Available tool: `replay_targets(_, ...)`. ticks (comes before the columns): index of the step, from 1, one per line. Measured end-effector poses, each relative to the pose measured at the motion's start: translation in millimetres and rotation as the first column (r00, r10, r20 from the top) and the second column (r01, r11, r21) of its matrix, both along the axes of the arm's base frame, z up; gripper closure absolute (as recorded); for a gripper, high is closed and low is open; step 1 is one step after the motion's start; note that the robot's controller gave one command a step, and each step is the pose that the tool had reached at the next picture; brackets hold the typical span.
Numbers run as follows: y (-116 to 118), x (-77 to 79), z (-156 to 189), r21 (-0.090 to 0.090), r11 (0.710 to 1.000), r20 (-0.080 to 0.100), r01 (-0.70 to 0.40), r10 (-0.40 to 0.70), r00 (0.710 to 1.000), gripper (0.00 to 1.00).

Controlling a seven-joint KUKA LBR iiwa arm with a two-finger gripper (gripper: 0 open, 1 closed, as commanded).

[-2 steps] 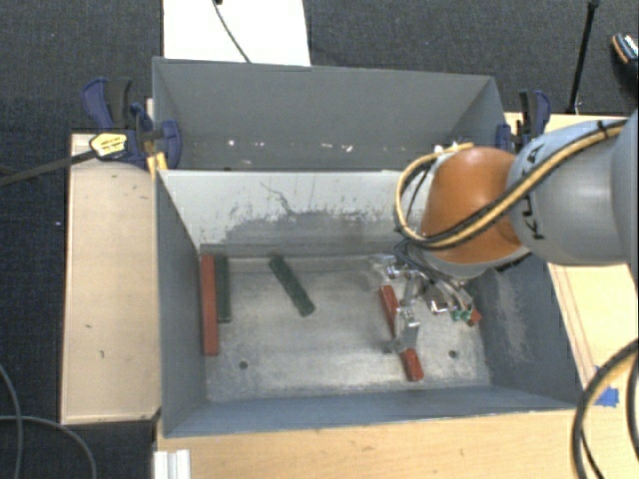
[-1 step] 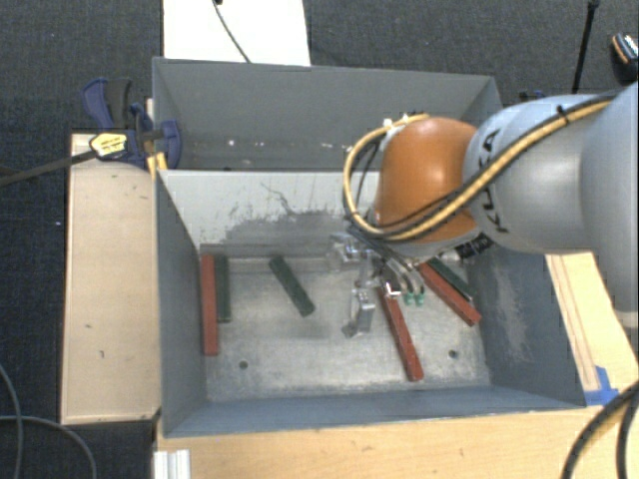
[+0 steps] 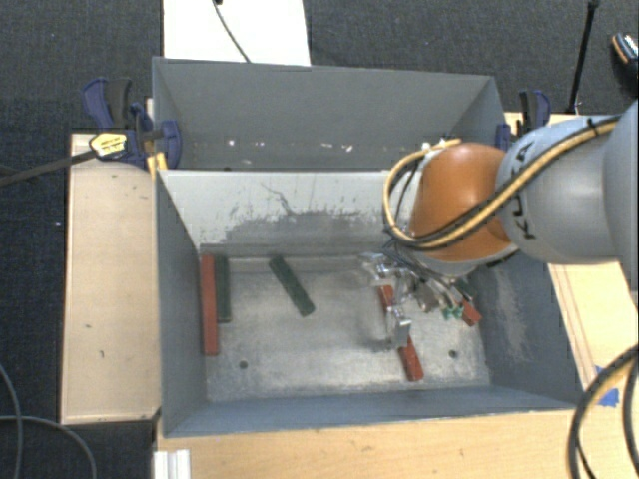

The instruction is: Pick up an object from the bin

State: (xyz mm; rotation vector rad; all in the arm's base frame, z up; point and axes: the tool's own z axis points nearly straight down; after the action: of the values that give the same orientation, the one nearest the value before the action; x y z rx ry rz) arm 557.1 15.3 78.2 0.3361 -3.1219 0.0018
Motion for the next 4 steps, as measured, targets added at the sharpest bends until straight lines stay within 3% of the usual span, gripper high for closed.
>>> replay_targets(1, 121.8, 9.2, 6.7, 0.008, 1.0, 0.007, -0.021, 0.021, 1.0, 0.0)
replay_targets(2, 71.5, 14.8, -8.4, -0.001, 1.0, 0.001, -0.026, 0.026, 1.0, 0.0)
replay_targets(3, 33.0, 22.7, 64.8, 0.001, 1.0, 0.012, -0.026, 0.026, 1.0, 0.0)
replay_targets(4, -25.4, -41.8, 57.6, 0.001, 0.893, 0.0, -0.449, 0.449, 0.893, 0.0)
